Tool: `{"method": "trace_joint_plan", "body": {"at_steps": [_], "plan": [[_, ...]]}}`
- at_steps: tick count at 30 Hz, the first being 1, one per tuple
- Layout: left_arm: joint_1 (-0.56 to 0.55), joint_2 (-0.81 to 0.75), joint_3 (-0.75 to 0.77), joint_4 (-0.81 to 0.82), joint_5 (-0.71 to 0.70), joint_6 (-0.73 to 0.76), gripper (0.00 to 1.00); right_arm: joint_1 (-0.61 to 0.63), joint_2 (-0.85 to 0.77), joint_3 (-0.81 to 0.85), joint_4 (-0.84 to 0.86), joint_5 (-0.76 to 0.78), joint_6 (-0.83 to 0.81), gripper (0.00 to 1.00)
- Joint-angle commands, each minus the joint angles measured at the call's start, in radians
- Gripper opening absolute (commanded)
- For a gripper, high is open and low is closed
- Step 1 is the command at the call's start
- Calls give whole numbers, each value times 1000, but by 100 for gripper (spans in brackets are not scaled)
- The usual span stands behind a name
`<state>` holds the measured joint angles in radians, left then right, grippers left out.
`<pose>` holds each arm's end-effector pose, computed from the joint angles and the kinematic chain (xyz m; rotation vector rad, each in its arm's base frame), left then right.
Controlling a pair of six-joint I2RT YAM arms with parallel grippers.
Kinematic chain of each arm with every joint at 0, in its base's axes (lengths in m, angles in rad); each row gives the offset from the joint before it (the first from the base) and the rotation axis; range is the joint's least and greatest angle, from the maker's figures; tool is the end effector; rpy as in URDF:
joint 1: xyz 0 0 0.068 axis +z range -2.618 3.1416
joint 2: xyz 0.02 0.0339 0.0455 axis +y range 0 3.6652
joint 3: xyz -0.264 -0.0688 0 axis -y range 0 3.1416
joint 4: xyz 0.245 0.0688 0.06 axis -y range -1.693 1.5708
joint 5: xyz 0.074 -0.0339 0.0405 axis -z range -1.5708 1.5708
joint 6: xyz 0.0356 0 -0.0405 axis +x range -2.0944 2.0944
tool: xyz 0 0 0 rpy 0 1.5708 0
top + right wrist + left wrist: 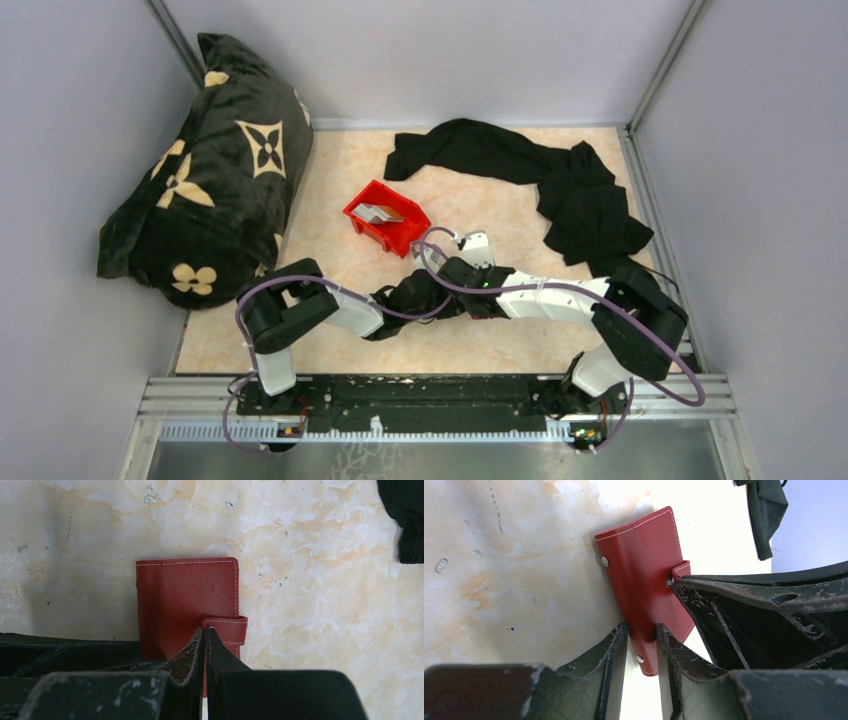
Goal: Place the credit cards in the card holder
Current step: Close the card holder at the center of the board.
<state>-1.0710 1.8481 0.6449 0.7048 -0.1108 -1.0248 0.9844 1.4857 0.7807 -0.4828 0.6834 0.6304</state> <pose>0.1628 -0.2898 0.1081 -0.0225 2.2842 -1.1122 0.1632 0.2050 0.1692 -0.2578 2.3743 -0.2521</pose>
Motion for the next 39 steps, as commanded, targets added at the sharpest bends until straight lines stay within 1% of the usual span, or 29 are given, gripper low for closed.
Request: {"method": "trace_joint_plan", "body": {"at_steps": [1,8,16,27,39], "plan": [[-15,81,-32,-281,18,42,37,13,17,4,4,-58,14,0],[-15,80,-30,-284,18,43,36,13,30,-22,24,-80,27,0],[-14,82,-30,-286,20,44,36,7,31,-32,31,-69,31,0],[-15,84,-24,-293,20,44,36,-36,7,-47,55,-80,15,0],[-15,87,-20,-321,14,33,35,-117,-40,-113,131,-179,9,0]]}}
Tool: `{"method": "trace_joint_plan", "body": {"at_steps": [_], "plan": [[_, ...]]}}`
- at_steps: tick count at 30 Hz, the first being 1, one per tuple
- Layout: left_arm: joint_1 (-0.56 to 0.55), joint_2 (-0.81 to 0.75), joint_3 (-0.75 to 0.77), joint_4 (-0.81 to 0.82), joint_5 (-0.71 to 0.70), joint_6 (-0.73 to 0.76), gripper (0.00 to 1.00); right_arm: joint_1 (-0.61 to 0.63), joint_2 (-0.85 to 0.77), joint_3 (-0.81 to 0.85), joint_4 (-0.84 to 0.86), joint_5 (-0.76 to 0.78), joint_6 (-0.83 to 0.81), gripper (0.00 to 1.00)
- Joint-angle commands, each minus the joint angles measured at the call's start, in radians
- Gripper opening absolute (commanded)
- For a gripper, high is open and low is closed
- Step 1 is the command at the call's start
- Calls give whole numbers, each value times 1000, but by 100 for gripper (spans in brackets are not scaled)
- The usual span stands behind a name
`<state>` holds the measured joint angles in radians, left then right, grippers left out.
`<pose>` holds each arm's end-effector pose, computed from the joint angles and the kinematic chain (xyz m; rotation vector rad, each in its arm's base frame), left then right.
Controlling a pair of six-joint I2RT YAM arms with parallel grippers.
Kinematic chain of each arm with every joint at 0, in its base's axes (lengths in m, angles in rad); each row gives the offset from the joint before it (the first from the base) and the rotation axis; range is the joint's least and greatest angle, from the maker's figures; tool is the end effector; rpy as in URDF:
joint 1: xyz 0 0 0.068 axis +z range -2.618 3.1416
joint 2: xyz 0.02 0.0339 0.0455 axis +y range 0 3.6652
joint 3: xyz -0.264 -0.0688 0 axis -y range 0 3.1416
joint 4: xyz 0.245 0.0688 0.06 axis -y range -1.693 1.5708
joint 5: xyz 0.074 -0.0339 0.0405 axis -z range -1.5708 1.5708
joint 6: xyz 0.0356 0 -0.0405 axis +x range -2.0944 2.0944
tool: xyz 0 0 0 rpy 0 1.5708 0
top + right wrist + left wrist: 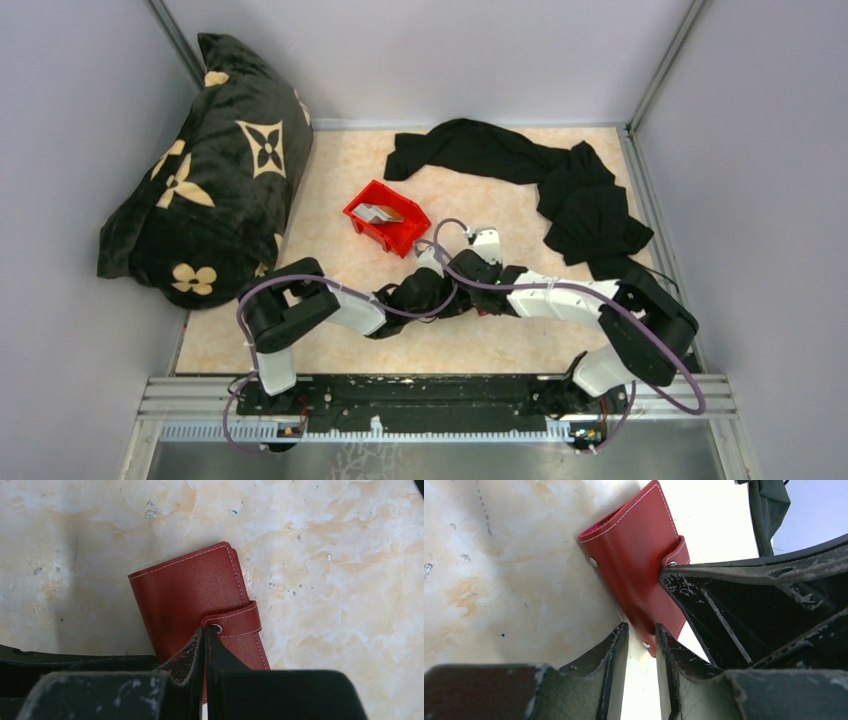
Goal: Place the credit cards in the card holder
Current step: Close the card holder at the center of the board.
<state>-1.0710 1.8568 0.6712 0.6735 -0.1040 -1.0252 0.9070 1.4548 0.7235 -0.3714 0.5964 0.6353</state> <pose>0.1650 -0.2945 0.1087 -0.0173 2.2998 -1.1056 0.1750 0.1913 0.1644 -0.1507 2.4008 -0.1301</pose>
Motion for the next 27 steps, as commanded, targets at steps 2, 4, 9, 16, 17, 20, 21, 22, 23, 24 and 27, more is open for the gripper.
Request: {"method": "trace_joint_plan", "body": {"at_steps": [2,4,9,16,17,20,21,22,23,24,27], "plan": [[-14,79,-44,-300,5,29,35,-60,-21,-76,41,-120,4,0],[-15,81,-42,-307,4,27,35,-83,-31,-96,62,-150,4,0],[-14,86,-33,-330,-1,21,35,-143,-52,-137,106,-219,-3,0],[-15,102,-10,-358,-8,18,35,-193,-53,-158,134,-271,-6,0],[-15,103,-8,-362,-11,19,35,-200,-52,-160,136,-281,-4,0],[-14,107,3,-379,-18,18,35,-222,-45,-169,149,-313,6,0],[-15,108,9,-387,-23,19,36,-222,-42,-171,153,-316,9,0],[-14,112,14,-394,-28,17,38,-224,-37,-172,160,-320,15,0],[-15,115,21,-402,-31,18,39,-223,-33,-174,162,-326,22,0],[-15,119,30,-411,-32,19,41,-223,-31,-173,165,-328,27,0],[-14,132,59,-438,-39,26,44,-226,-27,-177,175,-332,42,0]]}}
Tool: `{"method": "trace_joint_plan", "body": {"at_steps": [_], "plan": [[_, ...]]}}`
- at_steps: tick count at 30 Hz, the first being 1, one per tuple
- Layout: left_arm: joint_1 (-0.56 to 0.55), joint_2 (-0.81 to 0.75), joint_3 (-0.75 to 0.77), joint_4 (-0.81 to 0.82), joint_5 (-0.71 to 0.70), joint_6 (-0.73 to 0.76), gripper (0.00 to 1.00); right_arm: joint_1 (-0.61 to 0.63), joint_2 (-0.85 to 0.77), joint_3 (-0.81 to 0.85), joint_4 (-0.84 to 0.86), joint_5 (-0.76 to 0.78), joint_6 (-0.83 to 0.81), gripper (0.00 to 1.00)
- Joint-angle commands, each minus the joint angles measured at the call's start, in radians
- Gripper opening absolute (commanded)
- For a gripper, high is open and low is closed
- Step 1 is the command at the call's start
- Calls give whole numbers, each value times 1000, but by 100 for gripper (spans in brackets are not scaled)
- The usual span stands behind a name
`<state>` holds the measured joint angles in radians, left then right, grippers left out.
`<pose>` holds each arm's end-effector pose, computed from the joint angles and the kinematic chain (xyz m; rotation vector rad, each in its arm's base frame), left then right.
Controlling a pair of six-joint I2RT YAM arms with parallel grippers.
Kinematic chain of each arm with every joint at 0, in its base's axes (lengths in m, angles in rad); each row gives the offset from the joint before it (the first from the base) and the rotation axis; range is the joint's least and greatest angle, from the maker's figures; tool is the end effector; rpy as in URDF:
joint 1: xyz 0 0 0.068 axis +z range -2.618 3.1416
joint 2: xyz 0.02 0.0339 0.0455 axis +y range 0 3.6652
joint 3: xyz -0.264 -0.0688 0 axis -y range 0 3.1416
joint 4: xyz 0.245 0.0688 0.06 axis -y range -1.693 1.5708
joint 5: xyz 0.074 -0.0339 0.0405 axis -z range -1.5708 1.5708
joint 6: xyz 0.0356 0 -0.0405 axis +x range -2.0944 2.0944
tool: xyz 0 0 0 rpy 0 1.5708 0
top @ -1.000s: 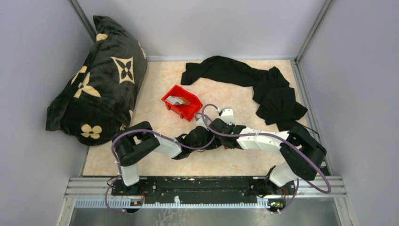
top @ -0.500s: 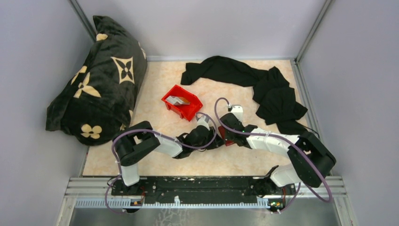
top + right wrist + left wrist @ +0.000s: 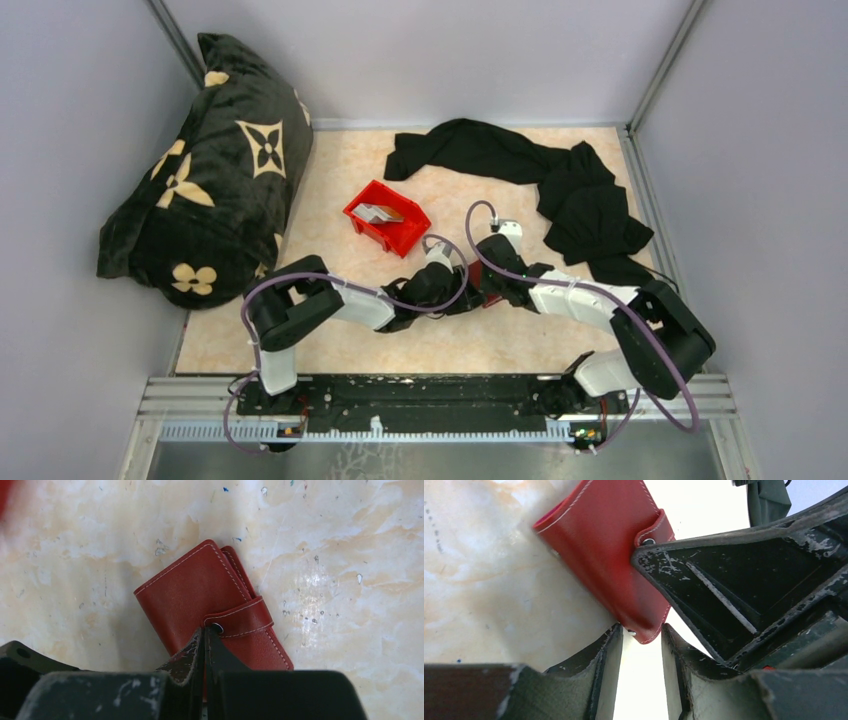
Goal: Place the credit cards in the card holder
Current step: Close the card holder at the center of the board.
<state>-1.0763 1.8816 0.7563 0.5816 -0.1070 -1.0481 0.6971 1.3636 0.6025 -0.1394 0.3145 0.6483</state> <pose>0.1714 -0.3099 0.1130 -0.0376 2.3333 -1.0883 0.1999 0.1530 0.1618 0.0746 2.4229 0.2251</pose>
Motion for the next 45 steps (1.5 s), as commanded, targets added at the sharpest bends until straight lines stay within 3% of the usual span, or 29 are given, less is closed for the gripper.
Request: {"method": "trace_joint_plan", "body": {"at_steps": [1,5,16,26,45], "plan": [[-7,111,-21,-351,-38,51,44,-21,62,-57,-55,-54,35,0],[-6,117,-19,-362,-39,51,45,-52,49,-71,-29,-88,45,2],[7,55,-73,-421,-74,26,49,-63,-32,0,-91,-57,-19,19],[9,10,-107,-420,-95,7,64,-62,-70,65,-128,-27,-101,21],[62,95,-93,-306,-24,-23,67,-62,-185,123,-173,-13,-206,21]]}}
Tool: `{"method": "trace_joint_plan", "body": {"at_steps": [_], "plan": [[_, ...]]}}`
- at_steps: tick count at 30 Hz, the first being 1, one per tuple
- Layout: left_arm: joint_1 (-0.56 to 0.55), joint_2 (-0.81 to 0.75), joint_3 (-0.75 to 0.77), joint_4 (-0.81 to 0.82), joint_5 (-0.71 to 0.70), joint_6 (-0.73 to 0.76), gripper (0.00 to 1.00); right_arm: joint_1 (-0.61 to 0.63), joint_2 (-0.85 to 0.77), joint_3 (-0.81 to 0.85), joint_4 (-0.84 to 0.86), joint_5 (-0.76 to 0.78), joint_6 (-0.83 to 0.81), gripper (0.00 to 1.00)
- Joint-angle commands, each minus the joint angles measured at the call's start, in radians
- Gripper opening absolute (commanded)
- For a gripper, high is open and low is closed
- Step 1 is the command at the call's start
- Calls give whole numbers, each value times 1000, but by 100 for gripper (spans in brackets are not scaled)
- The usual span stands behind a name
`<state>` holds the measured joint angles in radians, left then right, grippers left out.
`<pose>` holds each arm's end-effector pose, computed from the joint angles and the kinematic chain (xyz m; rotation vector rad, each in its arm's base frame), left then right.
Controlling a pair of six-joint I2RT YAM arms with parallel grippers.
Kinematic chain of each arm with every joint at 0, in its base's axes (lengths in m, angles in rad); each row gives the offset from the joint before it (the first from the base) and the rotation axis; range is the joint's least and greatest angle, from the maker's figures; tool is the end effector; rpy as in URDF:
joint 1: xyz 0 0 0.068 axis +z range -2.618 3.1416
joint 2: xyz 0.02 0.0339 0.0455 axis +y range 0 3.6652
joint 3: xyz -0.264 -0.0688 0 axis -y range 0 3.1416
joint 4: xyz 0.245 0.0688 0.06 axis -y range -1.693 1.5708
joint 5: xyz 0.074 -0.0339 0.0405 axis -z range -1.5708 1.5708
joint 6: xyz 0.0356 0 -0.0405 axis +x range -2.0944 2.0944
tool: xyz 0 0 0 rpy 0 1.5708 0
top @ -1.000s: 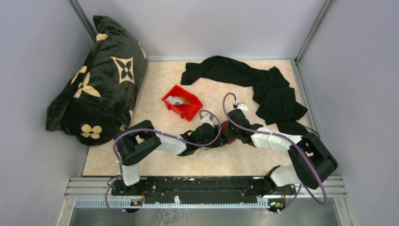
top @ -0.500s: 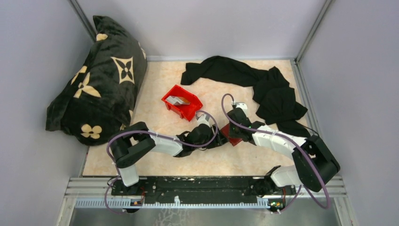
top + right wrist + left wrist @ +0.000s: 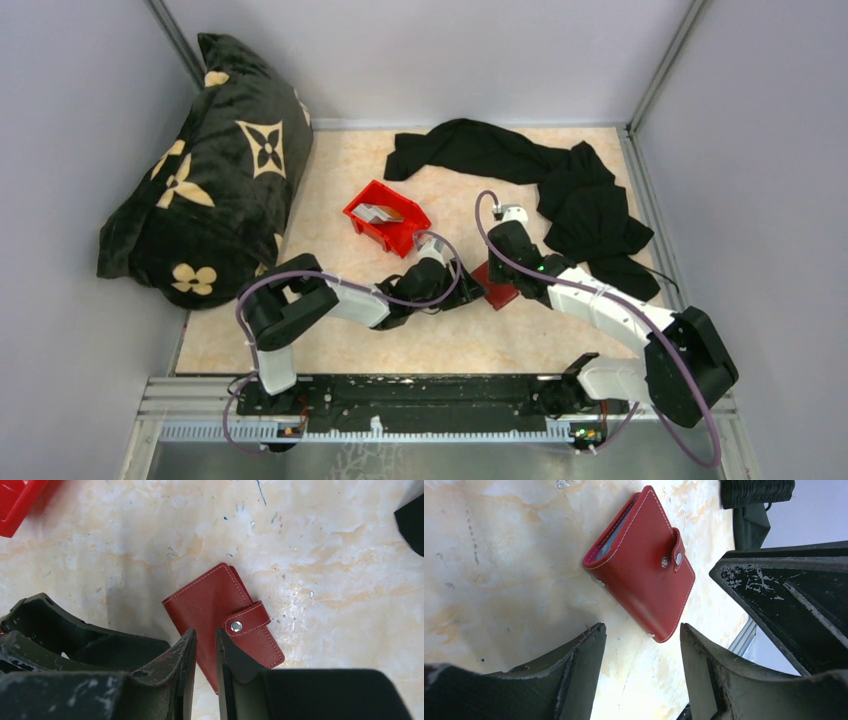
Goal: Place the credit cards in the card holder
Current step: Close the card holder at the center of the board.
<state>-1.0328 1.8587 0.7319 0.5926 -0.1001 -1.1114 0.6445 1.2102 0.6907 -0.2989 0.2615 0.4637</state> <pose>0.1817 -0.2975 0.1154 -0.1582 2.3279 -1.1123 0.2001 0.1389 0.2118 -0.0910 2.3633 0.2268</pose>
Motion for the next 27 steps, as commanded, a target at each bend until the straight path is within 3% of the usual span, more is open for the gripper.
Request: {"method": "trace_joint_plan", "body": {"at_steps": [1,8,19,27], "plan": [[19,120,-66,-317,-31,39,67,-9,-32,31,-15,53,-20,20],[28,142,-50,-329,-45,38,62,-9,-8,-6,-6,123,-10,9],[40,192,-13,-346,-43,42,60,-2,65,17,-21,85,-72,21],[49,204,-17,-340,-35,38,53,30,117,47,-48,115,-76,23]]}}
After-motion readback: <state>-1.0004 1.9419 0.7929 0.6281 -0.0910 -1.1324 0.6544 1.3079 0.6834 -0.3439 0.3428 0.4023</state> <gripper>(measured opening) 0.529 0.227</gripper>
